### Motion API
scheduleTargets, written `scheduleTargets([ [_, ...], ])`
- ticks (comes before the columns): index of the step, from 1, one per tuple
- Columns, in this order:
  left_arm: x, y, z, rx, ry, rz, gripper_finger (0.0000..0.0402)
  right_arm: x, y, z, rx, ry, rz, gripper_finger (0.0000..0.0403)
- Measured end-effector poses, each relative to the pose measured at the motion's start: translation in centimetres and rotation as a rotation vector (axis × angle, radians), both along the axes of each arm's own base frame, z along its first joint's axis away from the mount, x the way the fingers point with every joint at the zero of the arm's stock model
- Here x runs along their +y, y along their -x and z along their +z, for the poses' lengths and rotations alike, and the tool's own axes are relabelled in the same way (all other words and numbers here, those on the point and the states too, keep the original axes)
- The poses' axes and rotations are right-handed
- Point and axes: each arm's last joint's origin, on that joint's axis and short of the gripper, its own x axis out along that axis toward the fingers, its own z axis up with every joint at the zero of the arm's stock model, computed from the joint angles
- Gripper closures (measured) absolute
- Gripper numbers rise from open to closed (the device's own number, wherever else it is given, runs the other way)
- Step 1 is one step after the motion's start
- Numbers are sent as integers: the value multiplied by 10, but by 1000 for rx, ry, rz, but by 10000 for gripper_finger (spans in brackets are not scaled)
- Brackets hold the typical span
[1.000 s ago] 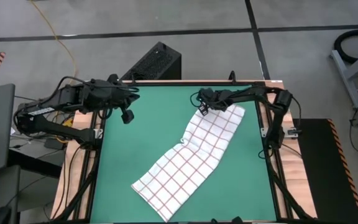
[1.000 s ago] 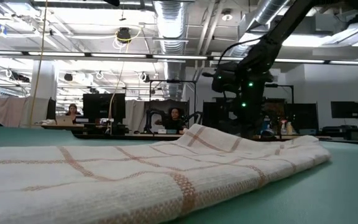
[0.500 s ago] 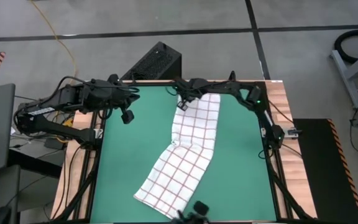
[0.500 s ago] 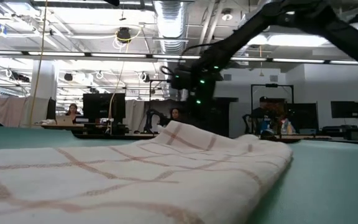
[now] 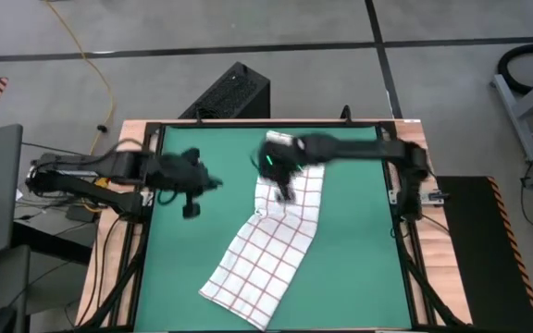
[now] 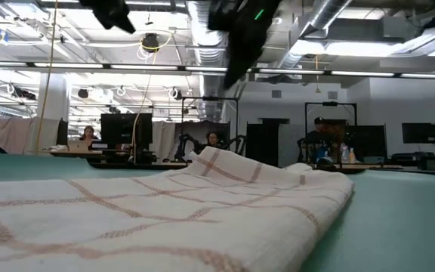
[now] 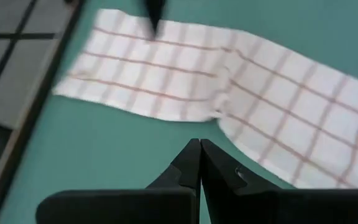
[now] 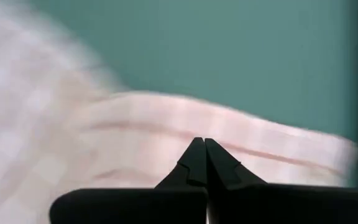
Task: Roll towel
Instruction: Roll the white towel
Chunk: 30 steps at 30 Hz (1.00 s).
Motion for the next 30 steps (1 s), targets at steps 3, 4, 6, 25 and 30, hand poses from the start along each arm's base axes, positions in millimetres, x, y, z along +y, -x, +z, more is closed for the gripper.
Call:
scheduleTargets([
  [3, -20, 1, -20, -19, 21, -76, 402, 63, 38, 0, -44, -75, 166, 397],
  [4, -27, 1, -24, -51, 41, -101, 401, 81, 53, -2, -74, -110, 199, 396],
  [6, -42, 2, -31, -118, 95, -143, 401, 116, 80, -10, -151, -157, 248, 390],
  [25, -94, -42, -111, -314, 67, -43, 393, 220, 80, -126, -500, -156, 448, 222],
  [30, -100, -58, -138, -243, 94, -42, 395, 206, 67, -145, -433, -213, 404, 237],
])
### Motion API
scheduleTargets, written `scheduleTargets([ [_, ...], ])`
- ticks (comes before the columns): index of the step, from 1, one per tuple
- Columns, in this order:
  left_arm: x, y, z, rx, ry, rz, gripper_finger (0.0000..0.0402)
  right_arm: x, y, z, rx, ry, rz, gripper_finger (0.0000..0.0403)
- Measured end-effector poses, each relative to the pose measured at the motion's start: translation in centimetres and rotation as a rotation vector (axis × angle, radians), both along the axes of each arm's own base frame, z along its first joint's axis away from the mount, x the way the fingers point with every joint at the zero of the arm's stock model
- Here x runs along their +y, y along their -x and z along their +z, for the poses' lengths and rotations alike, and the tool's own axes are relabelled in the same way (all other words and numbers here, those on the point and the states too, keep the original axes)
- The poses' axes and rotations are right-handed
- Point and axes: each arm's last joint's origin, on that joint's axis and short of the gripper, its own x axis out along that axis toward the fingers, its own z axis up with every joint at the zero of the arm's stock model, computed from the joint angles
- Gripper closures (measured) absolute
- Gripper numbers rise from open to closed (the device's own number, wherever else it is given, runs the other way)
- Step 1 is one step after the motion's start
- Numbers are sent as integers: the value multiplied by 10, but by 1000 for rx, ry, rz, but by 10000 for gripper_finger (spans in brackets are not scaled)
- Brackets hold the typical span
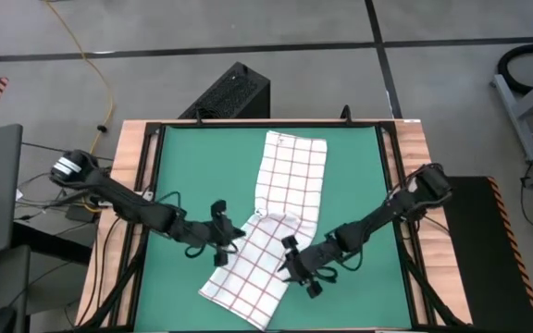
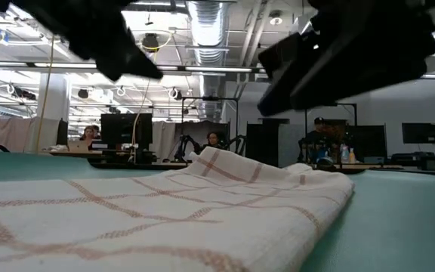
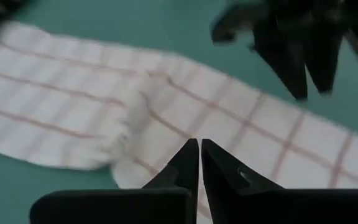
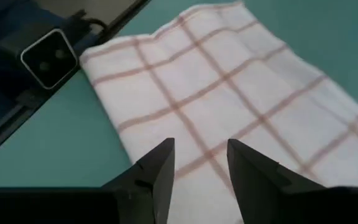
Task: Roll towel
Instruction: Roll the white towel
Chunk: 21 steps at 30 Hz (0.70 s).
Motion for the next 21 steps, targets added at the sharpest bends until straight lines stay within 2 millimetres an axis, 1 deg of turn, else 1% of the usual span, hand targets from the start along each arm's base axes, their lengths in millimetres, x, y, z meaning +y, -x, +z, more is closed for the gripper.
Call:
scheduleTargets([
  [4, -9, -7, -21, 76, 64, -107, 400, 2, -8, -8, -33, -51, 41, 244],
  [8, -17, -9, -29, 95, 95, -147, 400, 10, -14, -14, -43, -46, 73, 238],
  [13, -18, -10, -27, 54, 65, -119, 400, 27, -17, -23, 23, 27, 141, 211],
  [17, -17, -11, -25, 29, 49, -91, 400, 43, -23, -29, 43, 113, 207, 190],
  [21, -17, -11, -25, 27, 31, -73, 400, 60, -30, -29, 68, 172, 268, 180],
])
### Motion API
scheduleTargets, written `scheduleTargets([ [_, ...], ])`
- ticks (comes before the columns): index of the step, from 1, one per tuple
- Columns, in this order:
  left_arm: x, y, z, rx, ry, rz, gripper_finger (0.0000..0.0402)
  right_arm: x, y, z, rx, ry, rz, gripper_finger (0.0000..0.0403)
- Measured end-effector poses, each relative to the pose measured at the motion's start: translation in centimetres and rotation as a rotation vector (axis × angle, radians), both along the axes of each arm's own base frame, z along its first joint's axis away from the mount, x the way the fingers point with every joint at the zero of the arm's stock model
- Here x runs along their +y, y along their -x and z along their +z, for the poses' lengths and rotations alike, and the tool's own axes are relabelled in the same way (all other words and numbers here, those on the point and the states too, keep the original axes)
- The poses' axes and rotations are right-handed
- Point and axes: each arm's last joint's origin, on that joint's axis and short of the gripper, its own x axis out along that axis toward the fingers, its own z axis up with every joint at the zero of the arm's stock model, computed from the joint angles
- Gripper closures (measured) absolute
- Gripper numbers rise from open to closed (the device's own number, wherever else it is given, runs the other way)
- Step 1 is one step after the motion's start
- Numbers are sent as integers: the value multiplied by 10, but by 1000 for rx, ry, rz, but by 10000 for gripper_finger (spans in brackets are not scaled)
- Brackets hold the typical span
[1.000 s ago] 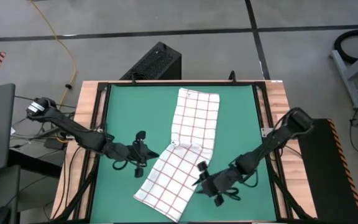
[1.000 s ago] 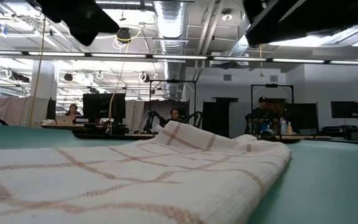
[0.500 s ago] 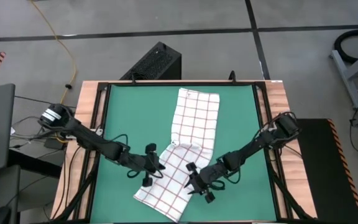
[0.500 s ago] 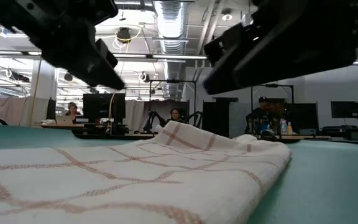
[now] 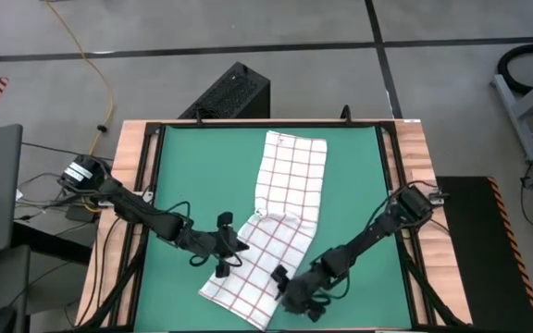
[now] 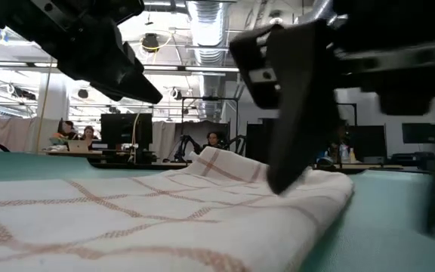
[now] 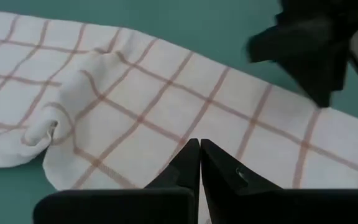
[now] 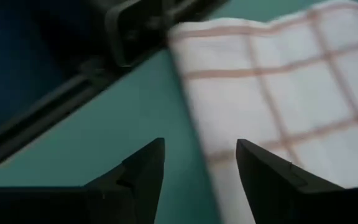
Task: Roll towel
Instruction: Roll the white towel
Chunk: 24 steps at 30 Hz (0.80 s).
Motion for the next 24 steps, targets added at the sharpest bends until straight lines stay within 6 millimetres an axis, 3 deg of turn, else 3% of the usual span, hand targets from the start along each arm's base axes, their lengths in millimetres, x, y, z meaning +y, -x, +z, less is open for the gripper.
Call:
scheduleTargets([
  [6, -2, -5, 9, -46, -44, -21, 400, 19, -6, -6, -51, 120, 103, 180],
  [10, -3, -8, 17, -72, -85, -37, 400, 21, -9, -10, -59, 156, 120, 181],
  [17, -1, -11, 20, -83, -123, -27, 400, 5, -20, -10, -75, 173, 109, 189],
  [24, 0, -12, 19, -71, -111, -15, 400, -15, -32, -11, -34, 117, -29, 237],
])
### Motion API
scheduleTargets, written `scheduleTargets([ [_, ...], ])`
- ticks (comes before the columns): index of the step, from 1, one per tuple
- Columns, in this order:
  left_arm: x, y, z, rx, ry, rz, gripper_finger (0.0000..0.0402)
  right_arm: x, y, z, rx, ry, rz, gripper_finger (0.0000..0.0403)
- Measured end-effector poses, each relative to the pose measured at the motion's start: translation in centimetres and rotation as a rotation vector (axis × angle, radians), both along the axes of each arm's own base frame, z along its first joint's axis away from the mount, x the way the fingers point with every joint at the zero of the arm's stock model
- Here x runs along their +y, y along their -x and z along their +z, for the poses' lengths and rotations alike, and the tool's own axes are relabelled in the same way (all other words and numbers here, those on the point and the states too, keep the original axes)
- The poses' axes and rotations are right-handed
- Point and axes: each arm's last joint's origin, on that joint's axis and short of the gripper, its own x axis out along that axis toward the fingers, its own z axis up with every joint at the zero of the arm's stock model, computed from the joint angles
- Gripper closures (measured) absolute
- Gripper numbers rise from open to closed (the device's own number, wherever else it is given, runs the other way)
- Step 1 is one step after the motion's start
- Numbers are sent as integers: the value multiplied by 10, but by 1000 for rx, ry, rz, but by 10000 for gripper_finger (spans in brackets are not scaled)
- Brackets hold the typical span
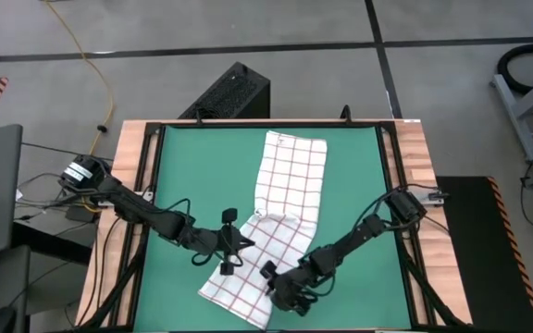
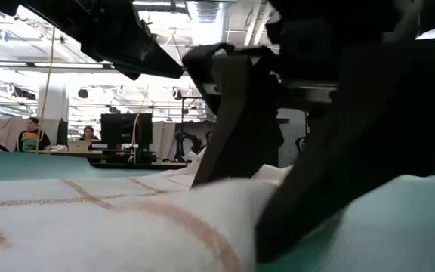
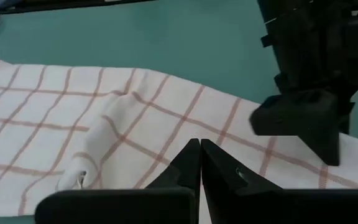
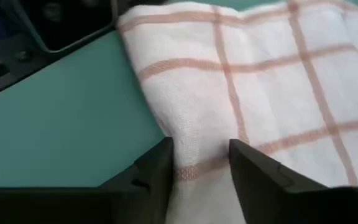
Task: Roll towel
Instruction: Roll the white towel
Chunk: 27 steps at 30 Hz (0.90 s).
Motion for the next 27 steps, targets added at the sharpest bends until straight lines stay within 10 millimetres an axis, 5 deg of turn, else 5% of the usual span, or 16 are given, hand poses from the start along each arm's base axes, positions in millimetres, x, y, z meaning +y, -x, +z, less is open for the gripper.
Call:
scheduleTargets([
  [8, -8, 2, -1, 25, 121, -78, 400, 2, 2, 3, 17, -45, -122, 385],
  [16, -34, 14, -10, 68, 112, -160, 400, 16, 19, 31, 43, -114, -205, 394],
  [20, -47, 21, -12, 70, 135, -178, 400, 20, 32, 63, -64, -86, -269, 396],
  [27, -61, 27, -2, -47, 162, -141, 400, -8, 34, 114, -212, -82, -430, 396],
])
